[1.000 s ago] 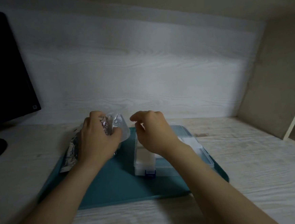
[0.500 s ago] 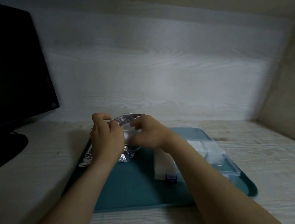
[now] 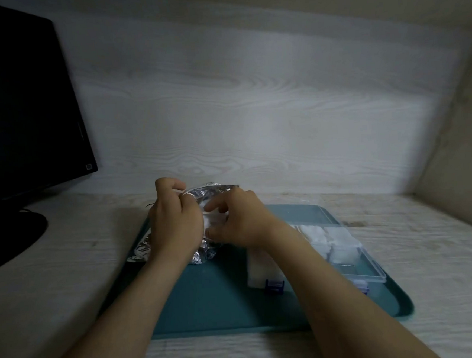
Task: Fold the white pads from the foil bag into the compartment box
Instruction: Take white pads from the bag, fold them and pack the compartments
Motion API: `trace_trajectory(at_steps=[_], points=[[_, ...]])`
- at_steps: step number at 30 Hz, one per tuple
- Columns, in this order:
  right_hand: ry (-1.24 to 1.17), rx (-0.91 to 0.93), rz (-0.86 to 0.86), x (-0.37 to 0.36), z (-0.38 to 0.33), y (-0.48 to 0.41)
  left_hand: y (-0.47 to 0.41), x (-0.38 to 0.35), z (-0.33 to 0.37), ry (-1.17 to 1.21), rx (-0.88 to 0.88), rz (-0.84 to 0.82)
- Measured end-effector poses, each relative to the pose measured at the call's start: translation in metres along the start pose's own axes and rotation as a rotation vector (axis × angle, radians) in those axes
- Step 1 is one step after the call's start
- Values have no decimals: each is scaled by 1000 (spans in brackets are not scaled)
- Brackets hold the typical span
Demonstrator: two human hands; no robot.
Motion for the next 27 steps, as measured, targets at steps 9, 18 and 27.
trace_trajectory(at_steps=[9, 18, 27], points=[[-19, -29, 210, 26, 1, 6, -1, 3, 4, 2, -42, 11], [-35, 74, 242, 32, -17, 12, -2, 3, 0, 74, 13, 8], [-251, 119, 88, 13, -23, 20, -1, -2, -3, 137, 35, -22]])
Point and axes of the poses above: each hand's wrist, its own y-axis away from the middle knuckle, its own x-axis out of the back of the hand, z = x × y, the point moved 10 cm from there along -y, towards the middle knuckle, and after that the axes turned 13 degrees about y, right-handed, at the moved point
